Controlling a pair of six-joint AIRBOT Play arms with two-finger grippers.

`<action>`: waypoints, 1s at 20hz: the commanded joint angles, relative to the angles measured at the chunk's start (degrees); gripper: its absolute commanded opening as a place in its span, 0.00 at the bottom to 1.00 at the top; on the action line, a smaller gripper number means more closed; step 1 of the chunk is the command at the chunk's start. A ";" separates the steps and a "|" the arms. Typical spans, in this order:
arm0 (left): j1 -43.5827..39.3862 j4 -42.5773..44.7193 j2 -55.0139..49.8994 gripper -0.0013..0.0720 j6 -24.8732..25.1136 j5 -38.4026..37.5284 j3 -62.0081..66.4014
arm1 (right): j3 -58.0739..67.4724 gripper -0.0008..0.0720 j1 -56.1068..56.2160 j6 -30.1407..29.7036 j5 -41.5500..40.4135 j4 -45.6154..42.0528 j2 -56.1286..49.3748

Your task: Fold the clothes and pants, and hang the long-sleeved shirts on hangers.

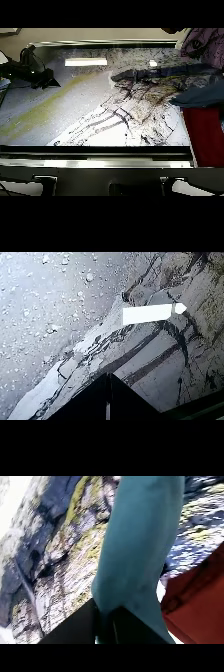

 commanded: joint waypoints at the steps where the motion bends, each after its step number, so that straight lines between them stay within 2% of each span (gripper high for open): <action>1: 0.00 0.00 0.02 0.05 0.02 -0.74 -0.02 | 0.04 0.05 -0.07 3.39 -2.71 -4.31 2.51; 9: 0.00 -1.05 0.02 0.05 0.04 -1.01 -0.02 | 0.04 0.05 -0.09 6.27 -8.94 -16.50 6.60; 13: 0.00 -1.05 0.02 0.05 0.02 -1.14 -0.02 | 0.02 0.05 -0.09 11.56 -16.09 -26.71 6.78; 16: 0.02 -1.05 0.02 0.04 0.04 -1.16 -0.02 | -0.59 0.05 -0.09 10.38 -19.28 -28.15 6.78; 20: 0.02 -1.05 0.02 0.05 0.04 -1.20 -0.02 | -4.76 0.05 -0.09 8.85 -22.34 -35.12 8.59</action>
